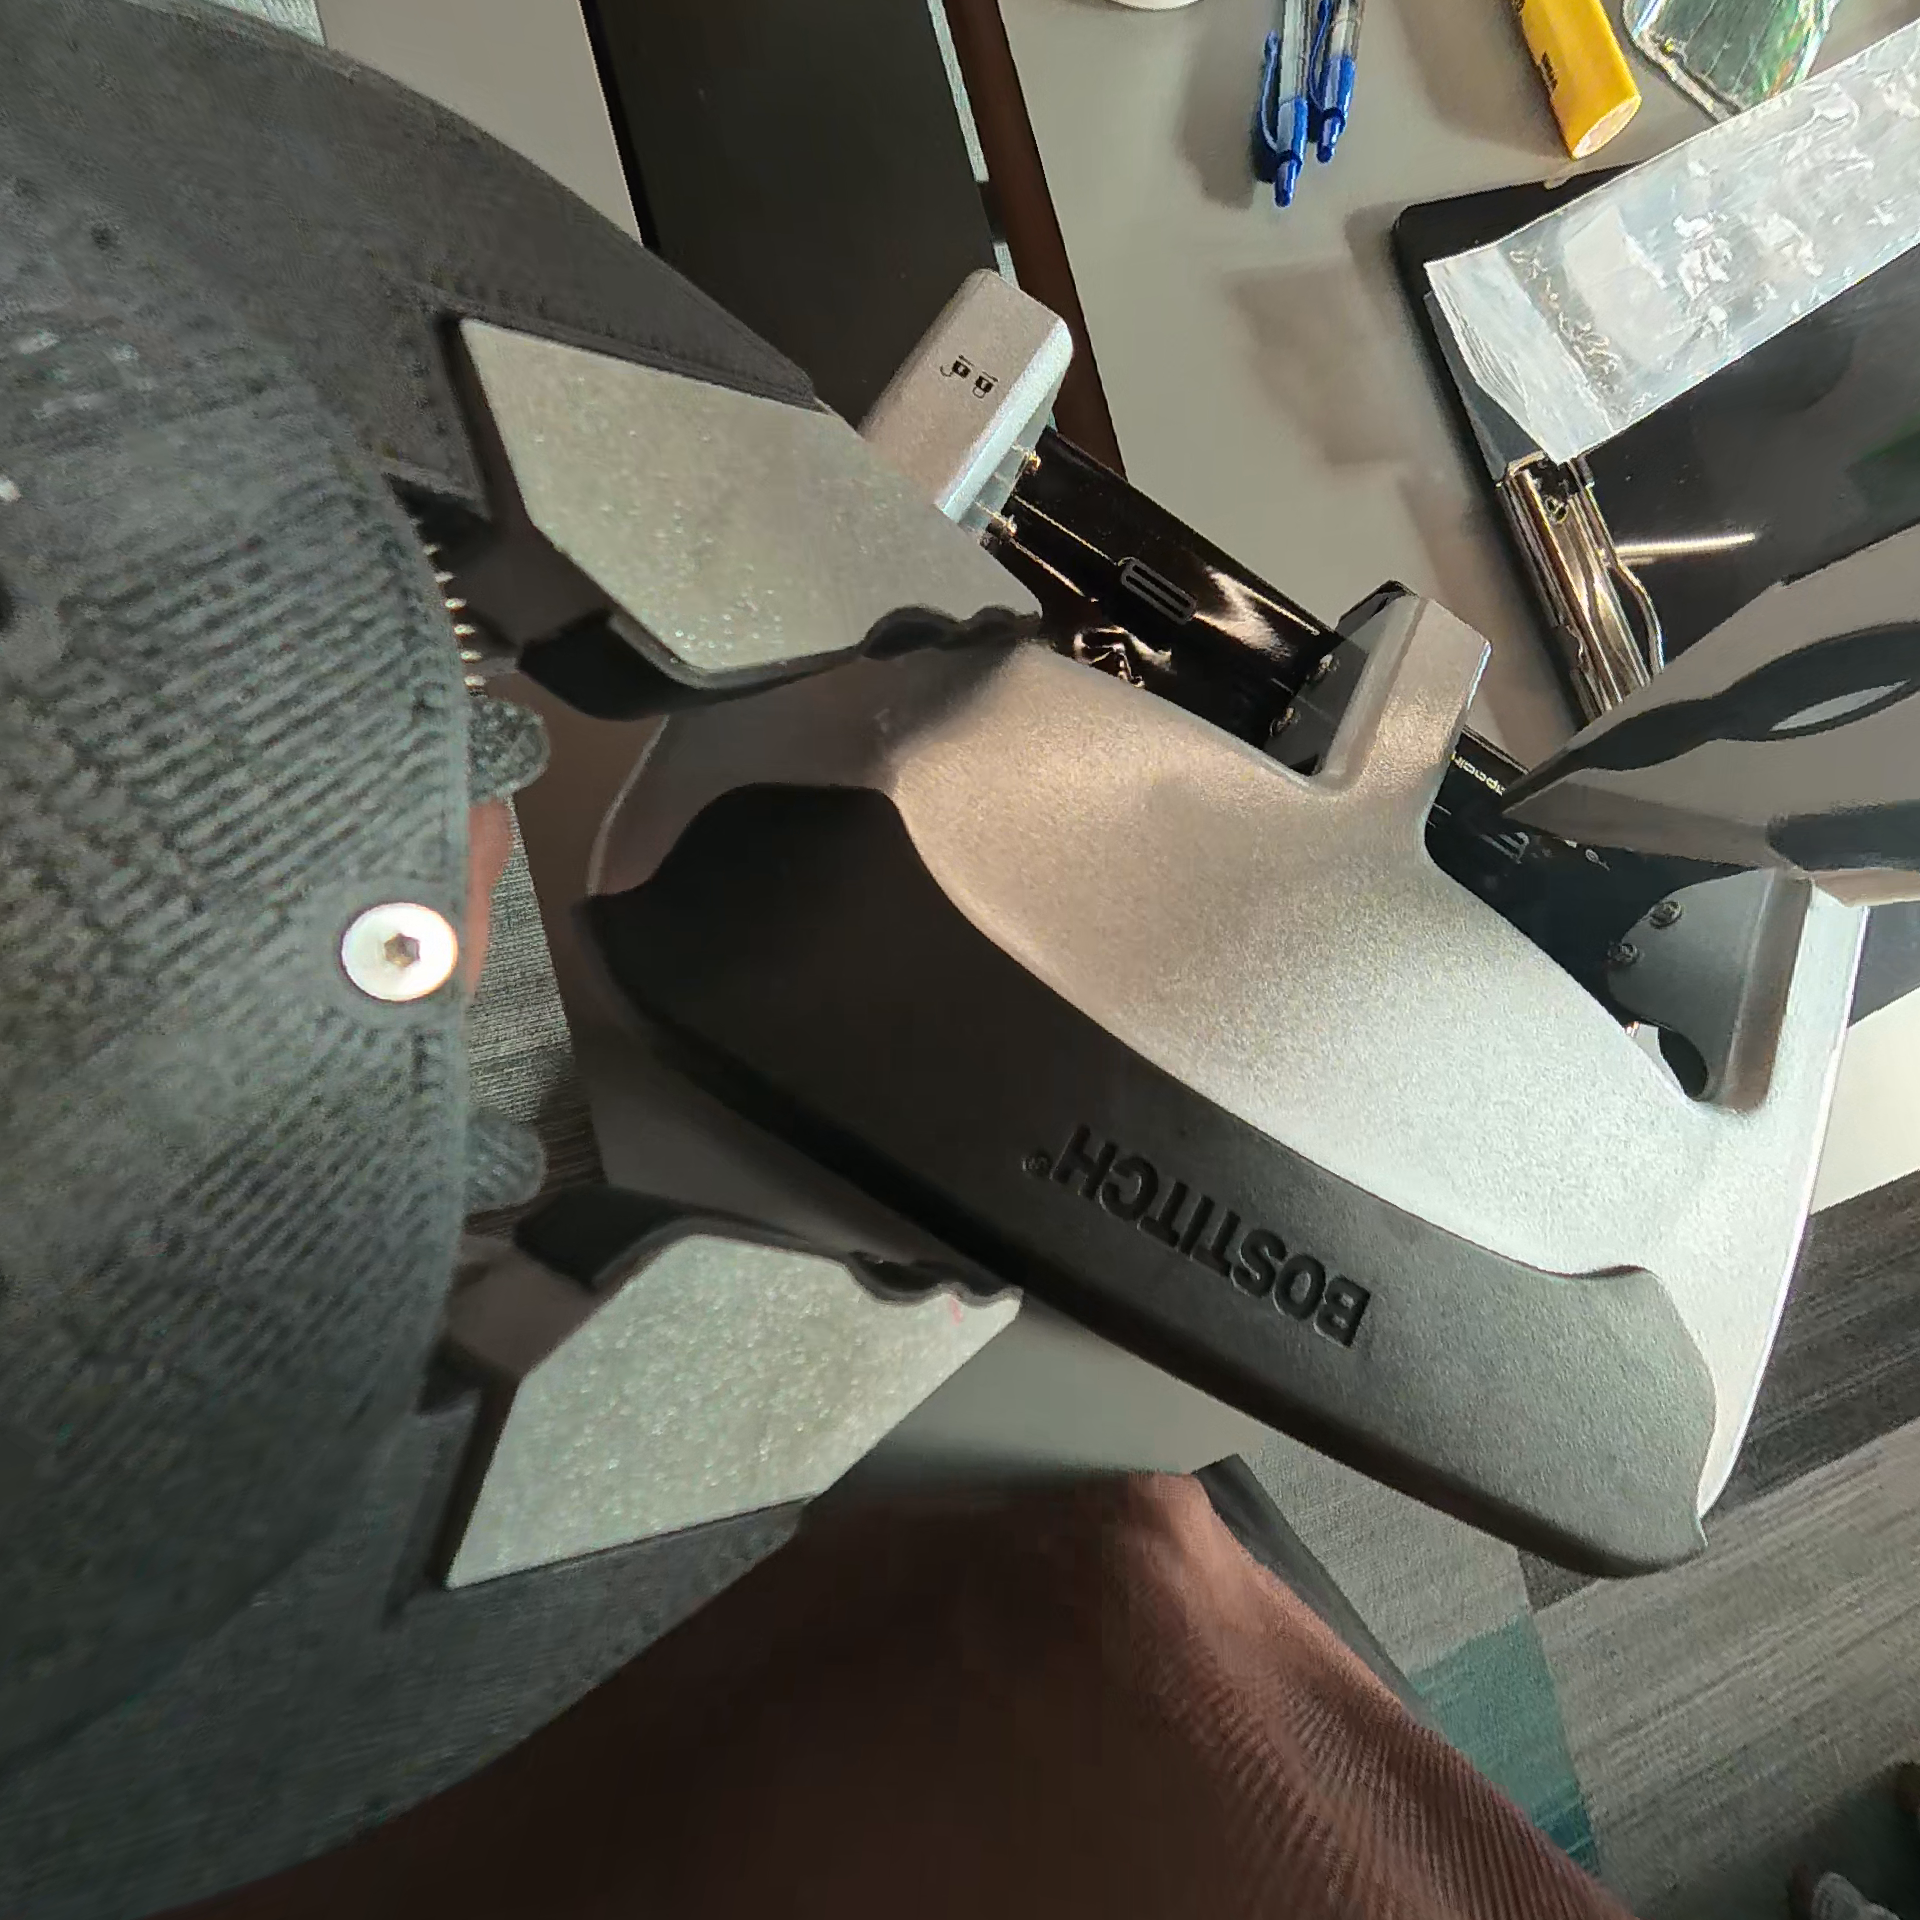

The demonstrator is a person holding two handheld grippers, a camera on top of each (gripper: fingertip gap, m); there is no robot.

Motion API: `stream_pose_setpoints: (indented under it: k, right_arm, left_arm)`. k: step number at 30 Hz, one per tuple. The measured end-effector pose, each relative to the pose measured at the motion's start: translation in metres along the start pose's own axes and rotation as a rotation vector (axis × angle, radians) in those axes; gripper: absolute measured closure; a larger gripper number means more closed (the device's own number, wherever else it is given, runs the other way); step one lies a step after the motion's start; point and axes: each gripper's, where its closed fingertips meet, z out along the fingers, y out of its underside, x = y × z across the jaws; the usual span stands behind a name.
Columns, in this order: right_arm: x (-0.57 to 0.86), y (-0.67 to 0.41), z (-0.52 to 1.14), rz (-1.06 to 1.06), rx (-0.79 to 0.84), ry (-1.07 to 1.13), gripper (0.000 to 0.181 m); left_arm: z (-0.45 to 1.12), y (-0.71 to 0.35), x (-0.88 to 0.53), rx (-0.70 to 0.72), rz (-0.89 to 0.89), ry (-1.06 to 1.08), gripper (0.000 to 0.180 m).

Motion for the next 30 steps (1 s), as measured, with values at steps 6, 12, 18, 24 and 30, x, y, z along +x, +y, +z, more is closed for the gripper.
stream_pose_setpoints:
  k: [6, 12, 18, 24, 30]
  right_arm:
    - [-0.001, -0.002, 0.0, 0.038, 0.044, -0.108, 0.181]
    - [-0.004, -0.008, 0.002, -0.055, 0.012, -0.08, 0.181]
    - [-0.005, -0.001, -0.001, 0.024, -0.051, -0.029, 0.181]
    - [-0.022, -0.004, 0.002, 0.025, -0.101, -0.077, 0.181]
    - [-0.007, -0.011, -0.007, 0.084, -0.096, -0.071, 0.181]
  left_arm:
    - [0.002, 0.0, 0.0, -0.007, -0.004, -0.013, 0.061]
    - [0.003, 0.0, 0.0, -0.023, -0.003, -0.009, 0.06]
    - [0.002, 0.001, 0.0, -0.029, 0.001, -0.003, 0.06]
    - [0.002, 0.001, 0.0, -0.01, -0.003, -0.008, 0.06]
    - [0.002, 0.0, 0.0, -0.01, -0.002, -0.007, 0.06]
